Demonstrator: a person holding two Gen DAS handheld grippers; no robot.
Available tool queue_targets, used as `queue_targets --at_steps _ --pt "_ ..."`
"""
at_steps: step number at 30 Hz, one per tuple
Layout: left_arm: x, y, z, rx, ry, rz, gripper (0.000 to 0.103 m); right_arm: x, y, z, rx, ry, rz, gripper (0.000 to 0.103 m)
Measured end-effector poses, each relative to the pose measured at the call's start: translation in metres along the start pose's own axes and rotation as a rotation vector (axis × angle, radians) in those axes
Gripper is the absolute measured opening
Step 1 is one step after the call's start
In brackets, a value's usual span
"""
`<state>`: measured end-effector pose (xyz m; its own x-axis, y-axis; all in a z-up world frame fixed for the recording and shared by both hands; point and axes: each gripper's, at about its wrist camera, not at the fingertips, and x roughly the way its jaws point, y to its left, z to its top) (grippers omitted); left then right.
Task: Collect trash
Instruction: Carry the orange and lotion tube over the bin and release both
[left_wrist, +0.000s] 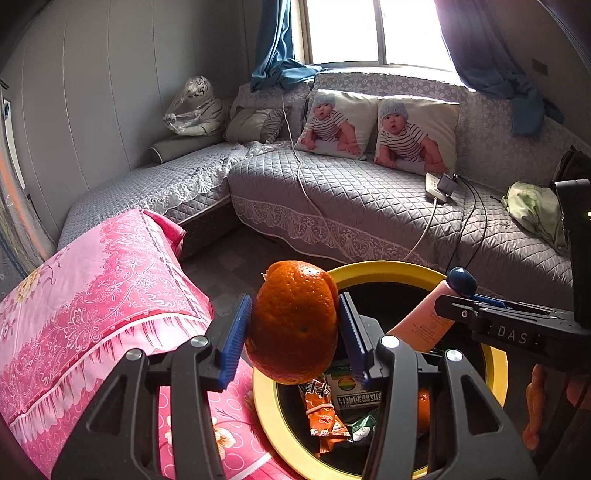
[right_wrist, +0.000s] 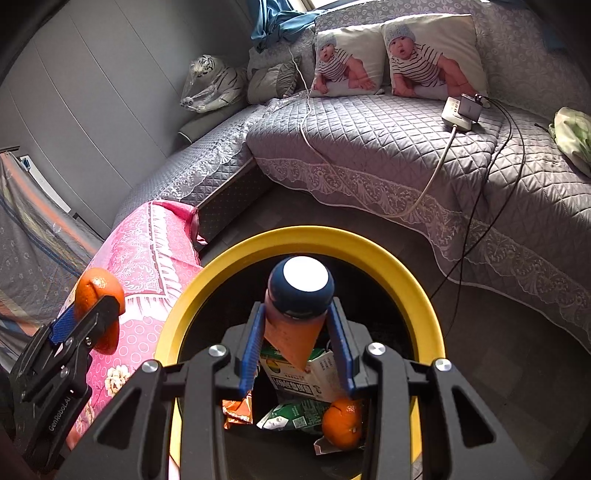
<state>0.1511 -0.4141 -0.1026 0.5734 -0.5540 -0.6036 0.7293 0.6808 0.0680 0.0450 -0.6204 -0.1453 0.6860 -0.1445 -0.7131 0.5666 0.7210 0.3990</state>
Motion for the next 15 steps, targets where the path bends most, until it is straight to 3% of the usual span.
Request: queue_targets --at_steps 9,12,14,15 --pt "0.007 0.012 -0.002 -0.05 0.039 0.007 0.047 0.002 0.005 0.003 -0.006 0.014 -0.043 0.033" --pt "0.004 0.016 -0.001 -0.074 0.034 0.014 0.059 0.004 0.005 0.005 0.012 0.03 -0.04 0.034" --pt "-0.003 0.02 -0.001 -0.088 0.019 0.032 0.073 0.001 0.006 0.004 0.004 0.019 -0.073 0.035" --pt "-0.006 0.022 0.0 -0.094 0.016 0.036 0.075 -0.002 0.007 0.004 0.002 0.015 -0.083 0.035"
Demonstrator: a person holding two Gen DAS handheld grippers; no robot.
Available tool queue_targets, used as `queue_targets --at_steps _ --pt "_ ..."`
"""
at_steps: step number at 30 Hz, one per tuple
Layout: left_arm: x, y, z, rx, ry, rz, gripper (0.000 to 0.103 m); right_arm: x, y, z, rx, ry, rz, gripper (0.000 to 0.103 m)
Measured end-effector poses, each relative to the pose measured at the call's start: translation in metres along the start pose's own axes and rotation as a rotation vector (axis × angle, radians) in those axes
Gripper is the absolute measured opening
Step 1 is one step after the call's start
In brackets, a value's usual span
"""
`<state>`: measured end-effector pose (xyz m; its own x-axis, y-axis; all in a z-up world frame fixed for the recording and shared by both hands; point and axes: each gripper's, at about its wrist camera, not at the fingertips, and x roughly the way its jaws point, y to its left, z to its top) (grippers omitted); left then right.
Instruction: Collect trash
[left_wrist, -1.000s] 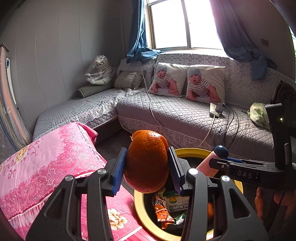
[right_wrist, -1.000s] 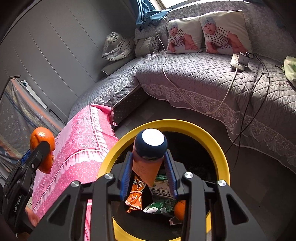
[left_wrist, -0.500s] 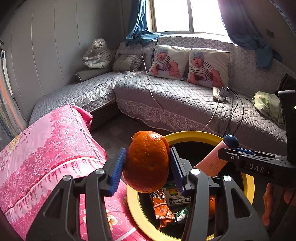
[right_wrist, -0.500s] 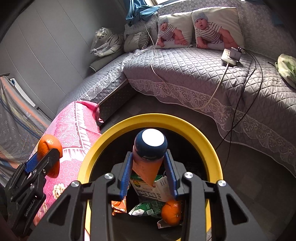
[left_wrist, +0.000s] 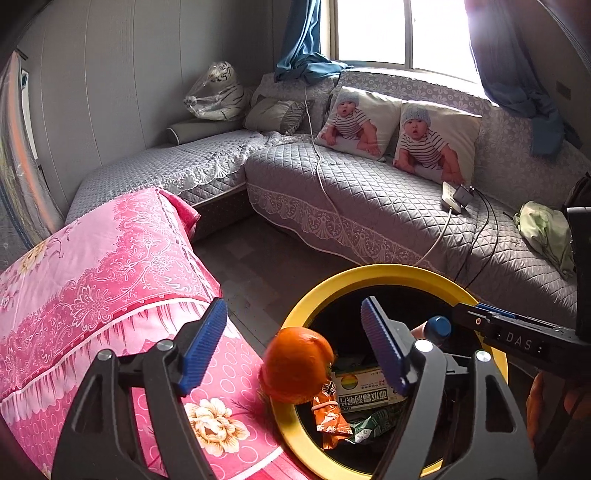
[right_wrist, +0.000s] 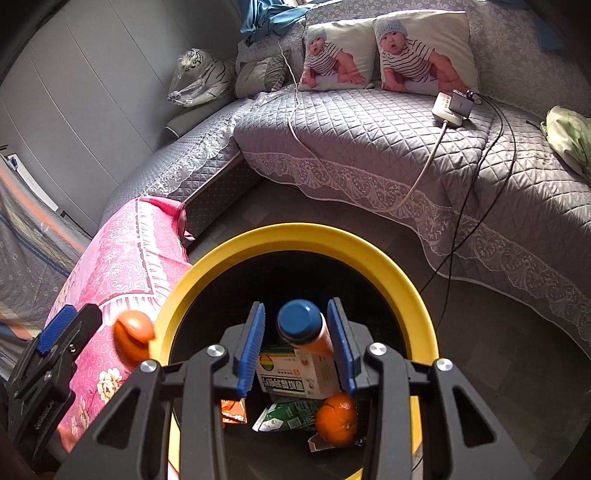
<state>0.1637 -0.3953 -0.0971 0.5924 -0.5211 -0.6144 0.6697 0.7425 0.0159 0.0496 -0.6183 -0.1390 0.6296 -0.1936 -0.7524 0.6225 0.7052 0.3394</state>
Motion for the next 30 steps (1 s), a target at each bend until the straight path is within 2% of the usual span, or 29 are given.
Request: queue_targets --at_steps 3,5,6,8,13,15,18,22,25,28,30 --pt "-0.015 0.011 0.002 -0.031 -0.007 -0.011 0.079 -0.01 0.004 -0.001 -0.007 -0.018 -0.009 0.035" --pt "-0.03 0.023 0.001 -0.065 -0.034 0.005 0.088 -0.017 0.008 -0.004 -0.02 -0.038 -0.015 0.035" --pt "-0.041 0.03 0.001 -0.079 -0.057 0.02 0.09 -0.021 0.012 -0.005 -0.025 -0.049 -0.014 0.036" --pt "-0.066 0.042 0.001 -0.091 -0.121 0.044 0.095 -0.031 0.022 -0.009 -0.05 -0.082 -0.009 0.046" --pt "-0.137 0.069 -0.01 -0.071 -0.303 0.159 0.095 -0.054 0.062 -0.02 -0.127 -0.176 0.01 0.057" --pt "-0.159 0.079 -0.014 -0.074 -0.328 0.204 0.095 -0.063 0.079 -0.026 -0.151 -0.208 0.028 0.061" --pt "-0.191 0.097 -0.023 -0.093 -0.365 0.224 0.095 -0.08 0.105 -0.038 -0.191 -0.272 0.062 0.07" --pt "-0.234 0.122 -0.039 -0.151 -0.428 0.293 0.095 -0.108 0.136 -0.058 -0.232 -0.352 0.144 0.082" --pt "-0.265 0.137 -0.053 -0.181 -0.476 0.337 0.095 -0.127 0.159 -0.074 -0.29 -0.384 0.189 0.084" --pt "-0.29 0.148 -0.066 -0.211 -0.488 0.393 0.095 -0.15 0.182 -0.092 -0.367 -0.431 0.249 0.093" --pt "-0.306 0.156 -0.076 -0.246 -0.497 0.409 0.095 -0.164 0.198 -0.105 -0.413 -0.444 0.29 0.095"
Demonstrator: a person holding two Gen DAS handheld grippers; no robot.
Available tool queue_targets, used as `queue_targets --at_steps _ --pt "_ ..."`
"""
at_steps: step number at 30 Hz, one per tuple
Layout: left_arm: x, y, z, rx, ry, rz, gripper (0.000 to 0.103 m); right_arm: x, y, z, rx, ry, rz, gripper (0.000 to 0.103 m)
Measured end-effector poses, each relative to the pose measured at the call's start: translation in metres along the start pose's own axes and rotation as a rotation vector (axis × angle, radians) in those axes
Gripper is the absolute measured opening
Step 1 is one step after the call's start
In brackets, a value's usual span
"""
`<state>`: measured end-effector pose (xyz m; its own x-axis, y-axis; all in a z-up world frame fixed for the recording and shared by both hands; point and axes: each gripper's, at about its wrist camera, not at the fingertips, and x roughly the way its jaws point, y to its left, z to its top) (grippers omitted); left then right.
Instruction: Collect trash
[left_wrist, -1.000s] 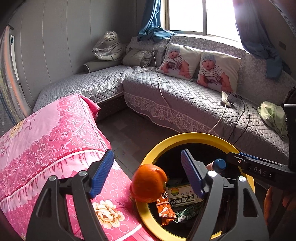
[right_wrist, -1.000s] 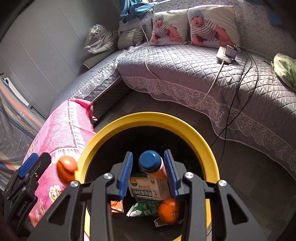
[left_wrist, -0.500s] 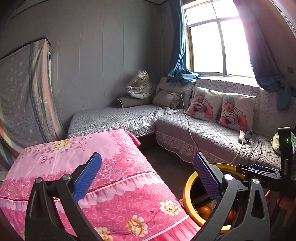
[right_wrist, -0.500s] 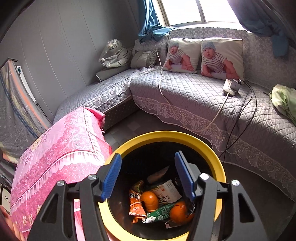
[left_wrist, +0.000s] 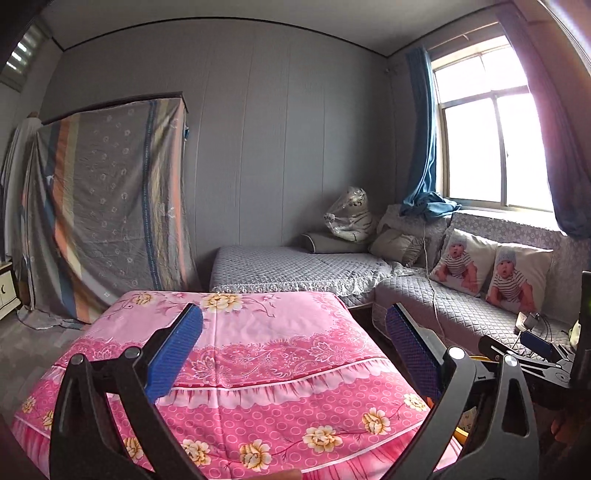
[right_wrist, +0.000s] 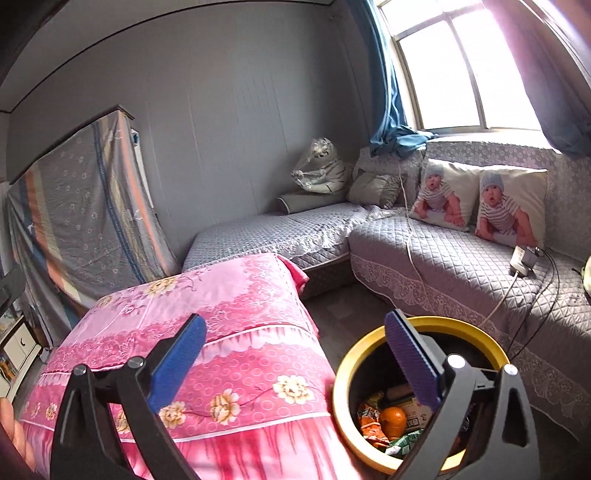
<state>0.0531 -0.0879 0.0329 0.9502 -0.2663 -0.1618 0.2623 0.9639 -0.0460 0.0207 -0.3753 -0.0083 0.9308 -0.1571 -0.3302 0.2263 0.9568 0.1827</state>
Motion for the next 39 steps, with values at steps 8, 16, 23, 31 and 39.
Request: queue_targets --at_steps 8,16,23,31,39 --pt "-0.05 0.049 0.0 -0.033 -0.046 0.133 0.095 -0.037 0.064 -0.004 -0.086 -0.079 0.084 0.095" --pt "-0.082 0.083 0.005 -0.049 -0.071 0.223 0.095 -0.062 0.092 -0.005 -0.07 -0.12 0.141 0.095" --pt "-0.098 0.086 -0.002 -0.031 -0.093 0.263 0.095 -0.075 0.107 -0.017 -0.1 -0.141 0.14 0.095" --pt "-0.105 0.093 -0.015 -0.048 -0.059 0.289 0.095 -0.078 0.111 -0.03 -0.109 -0.123 0.146 0.095" --pt "-0.104 0.1 -0.027 -0.071 -0.017 0.293 0.095 -0.074 0.113 -0.042 -0.113 -0.088 0.151 0.095"
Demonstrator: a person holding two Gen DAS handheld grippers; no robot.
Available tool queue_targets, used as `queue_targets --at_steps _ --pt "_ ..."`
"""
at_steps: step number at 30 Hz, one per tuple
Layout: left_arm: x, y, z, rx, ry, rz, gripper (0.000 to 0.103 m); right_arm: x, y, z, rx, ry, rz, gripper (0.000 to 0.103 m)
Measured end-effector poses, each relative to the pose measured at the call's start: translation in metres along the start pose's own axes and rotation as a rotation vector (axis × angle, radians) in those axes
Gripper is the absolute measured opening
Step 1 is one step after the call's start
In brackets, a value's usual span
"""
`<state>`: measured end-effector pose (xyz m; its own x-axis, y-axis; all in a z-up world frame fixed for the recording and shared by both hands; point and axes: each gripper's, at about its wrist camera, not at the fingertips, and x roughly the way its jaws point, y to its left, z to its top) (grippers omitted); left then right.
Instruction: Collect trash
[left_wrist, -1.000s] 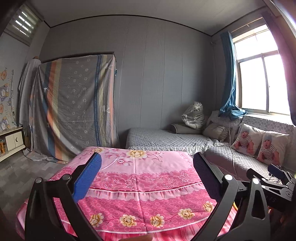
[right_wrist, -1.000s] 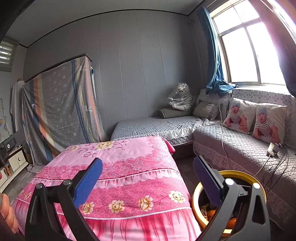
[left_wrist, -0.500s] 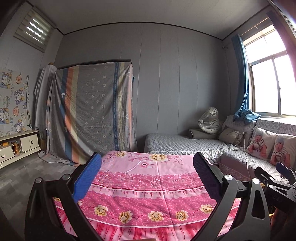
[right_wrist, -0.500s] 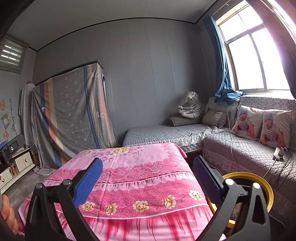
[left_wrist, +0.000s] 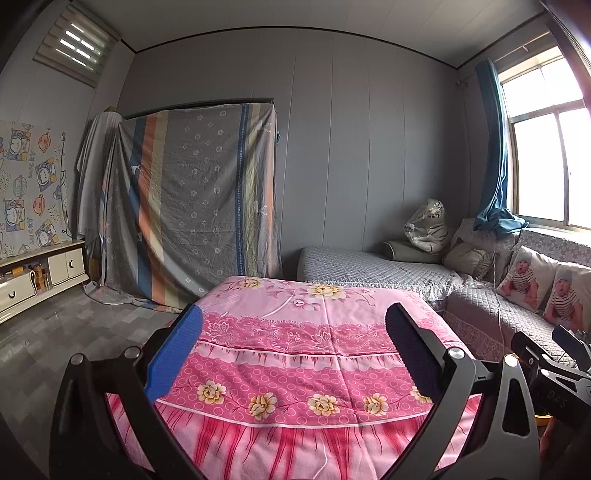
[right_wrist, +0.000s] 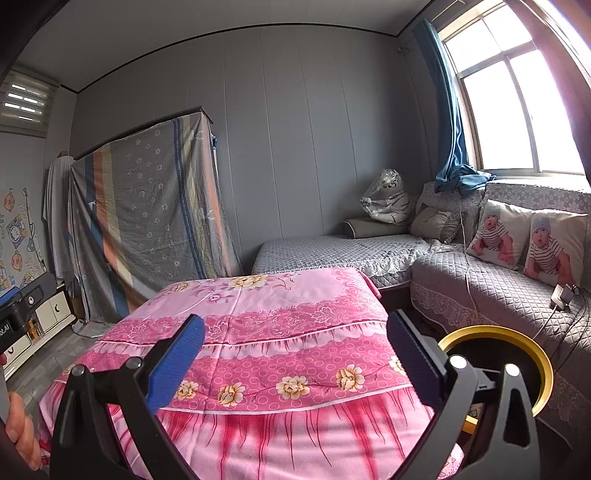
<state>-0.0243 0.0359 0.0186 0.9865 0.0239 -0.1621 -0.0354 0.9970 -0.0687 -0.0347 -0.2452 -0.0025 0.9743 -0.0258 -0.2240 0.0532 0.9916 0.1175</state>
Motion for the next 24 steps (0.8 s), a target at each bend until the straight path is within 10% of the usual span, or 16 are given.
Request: queue_targets --at_steps 24 --pt "0.001 -0.002 -0.007 -0.006 0.017 -0.024 0.095 0.004 0.001 -0.013 0.004 0.022 -0.014 0.095"
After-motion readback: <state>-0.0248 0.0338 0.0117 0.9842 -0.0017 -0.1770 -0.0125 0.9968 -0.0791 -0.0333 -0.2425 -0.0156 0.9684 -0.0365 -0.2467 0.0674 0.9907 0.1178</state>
